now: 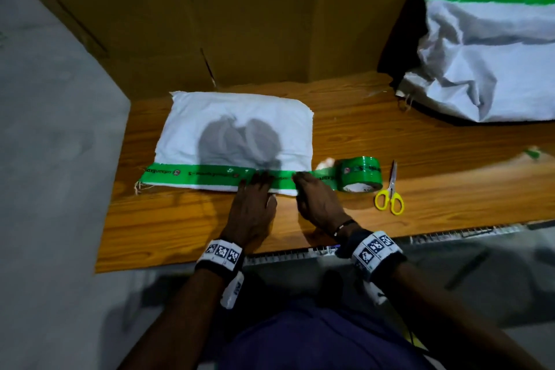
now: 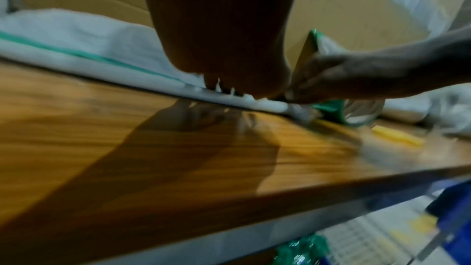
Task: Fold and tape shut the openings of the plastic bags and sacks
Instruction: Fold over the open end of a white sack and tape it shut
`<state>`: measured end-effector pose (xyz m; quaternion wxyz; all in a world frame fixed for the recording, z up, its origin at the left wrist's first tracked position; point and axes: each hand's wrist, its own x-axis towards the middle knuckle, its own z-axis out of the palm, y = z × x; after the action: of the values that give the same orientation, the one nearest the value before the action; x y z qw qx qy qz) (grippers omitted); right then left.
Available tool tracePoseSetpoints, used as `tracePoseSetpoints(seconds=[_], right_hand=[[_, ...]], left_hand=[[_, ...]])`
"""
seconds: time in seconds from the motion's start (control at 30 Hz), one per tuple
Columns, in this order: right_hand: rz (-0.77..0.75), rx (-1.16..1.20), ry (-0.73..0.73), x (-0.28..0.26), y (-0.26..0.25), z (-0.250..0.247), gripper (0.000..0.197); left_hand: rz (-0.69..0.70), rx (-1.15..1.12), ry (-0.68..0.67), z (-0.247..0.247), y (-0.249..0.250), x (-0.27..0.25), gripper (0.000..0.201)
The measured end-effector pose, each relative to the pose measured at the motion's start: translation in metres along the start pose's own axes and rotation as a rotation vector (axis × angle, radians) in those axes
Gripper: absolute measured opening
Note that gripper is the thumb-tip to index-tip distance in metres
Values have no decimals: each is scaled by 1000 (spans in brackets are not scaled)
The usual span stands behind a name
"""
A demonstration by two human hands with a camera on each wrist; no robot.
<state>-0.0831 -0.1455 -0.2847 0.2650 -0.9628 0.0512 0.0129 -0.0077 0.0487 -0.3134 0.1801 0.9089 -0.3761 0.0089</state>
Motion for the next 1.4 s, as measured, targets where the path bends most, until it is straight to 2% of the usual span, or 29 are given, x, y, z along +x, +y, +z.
tracePoseSetpoints(seconds=[0.07, 0.27, 0.33, 0.47, 0.57, 0.67, 0.77, 0.83, 0.97, 1.07, 1.17, 1.4], right_hand=[[9, -36, 37, -6, 8, 11, 47], [-41, -88, 104, -11, 19, 16, 45], [-47, -70, 126, -11, 21, 17, 45], [-43, -97, 172, -13, 17, 23, 47], [-16, -155, 177, -11, 6, 22, 55], [4, -86, 210, 7, -34, 34, 63], [31, 83, 209, 39, -91, 75, 59], [93, 112, 257, 52, -109, 99, 52], [120, 56, 316, 50, -110, 108, 43], [118, 23, 314, 52, -109, 108, 43], [120, 7, 309, 51, -108, 107, 43], [189, -10, 348, 54, -119, 109, 42]], left_hand=[[-45, -24, -109, -4, -15, 0, 60], [185, 66, -252, -28, -65, 7, 69], [208, 59, -288, -39, -97, 4, 70], [272, 51, -293, -57, -153, -9, 74], [325, 25, -311, -58, -162, -13, 77], [303, -3, -352, -59, -159, -12, 77], [305, -1, -385, -59, -162, -14, 78], [331, -18, -399, -61, -169, -8, 78], [438, 14, -382, -71, -202, -1, 75], [455, -28, -361, -78, -240, -4, 71], [436, -62, -403, -89, -264, -9, 70], [381, -124, -375, -97, -281, -18, 64]])
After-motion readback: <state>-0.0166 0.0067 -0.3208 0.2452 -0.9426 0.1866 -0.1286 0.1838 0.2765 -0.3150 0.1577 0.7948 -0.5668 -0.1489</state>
